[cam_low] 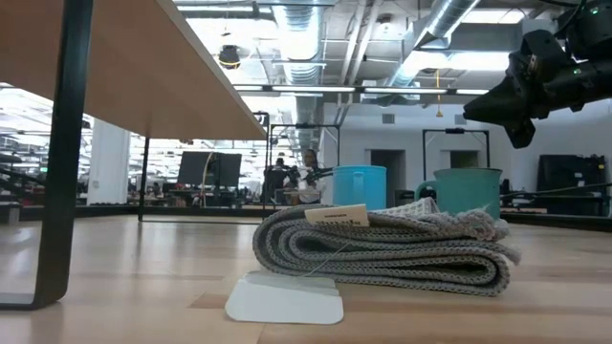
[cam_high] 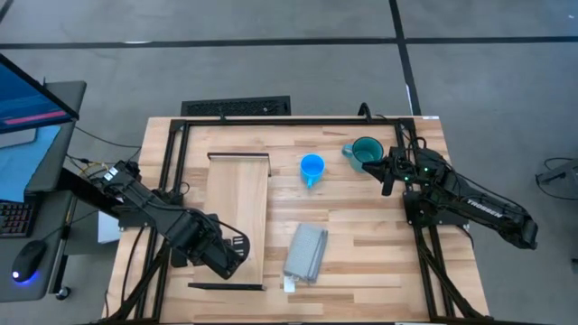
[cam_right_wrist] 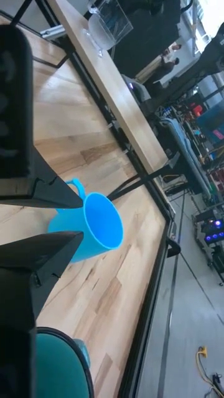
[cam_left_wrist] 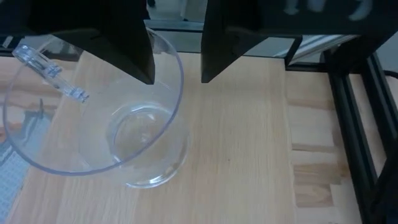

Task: Stack small to large cups/mugs on shelf
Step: Put the transparent mug on the shelf

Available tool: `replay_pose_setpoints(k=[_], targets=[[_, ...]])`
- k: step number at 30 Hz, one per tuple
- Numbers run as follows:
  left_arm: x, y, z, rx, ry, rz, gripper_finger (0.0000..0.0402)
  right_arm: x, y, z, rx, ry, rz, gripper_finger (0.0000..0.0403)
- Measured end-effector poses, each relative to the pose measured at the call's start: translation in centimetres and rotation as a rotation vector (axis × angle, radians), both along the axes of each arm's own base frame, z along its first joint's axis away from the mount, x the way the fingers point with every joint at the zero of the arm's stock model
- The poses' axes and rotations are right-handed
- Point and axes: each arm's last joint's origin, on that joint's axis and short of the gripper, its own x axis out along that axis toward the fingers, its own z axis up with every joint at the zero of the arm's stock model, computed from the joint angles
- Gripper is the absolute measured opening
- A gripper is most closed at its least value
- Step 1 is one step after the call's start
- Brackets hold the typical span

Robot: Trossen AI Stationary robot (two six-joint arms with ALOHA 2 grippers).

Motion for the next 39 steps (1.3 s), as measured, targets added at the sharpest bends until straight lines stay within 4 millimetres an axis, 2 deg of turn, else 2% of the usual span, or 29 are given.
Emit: replay_pose_setpoints(k=[22,39], targets=[[0.75,-0.19,0.16,-0.076,-0.041,0.01,0.0121,0.0,0.0,0.0,-0.004,0.001,0.0,0.0093],[0.6,-0.01,0.1,-0.047,-0.033,0.013,0.0121,-0.01,0.0,-0.01,-0.026,0.008,0.005,0.0093]])
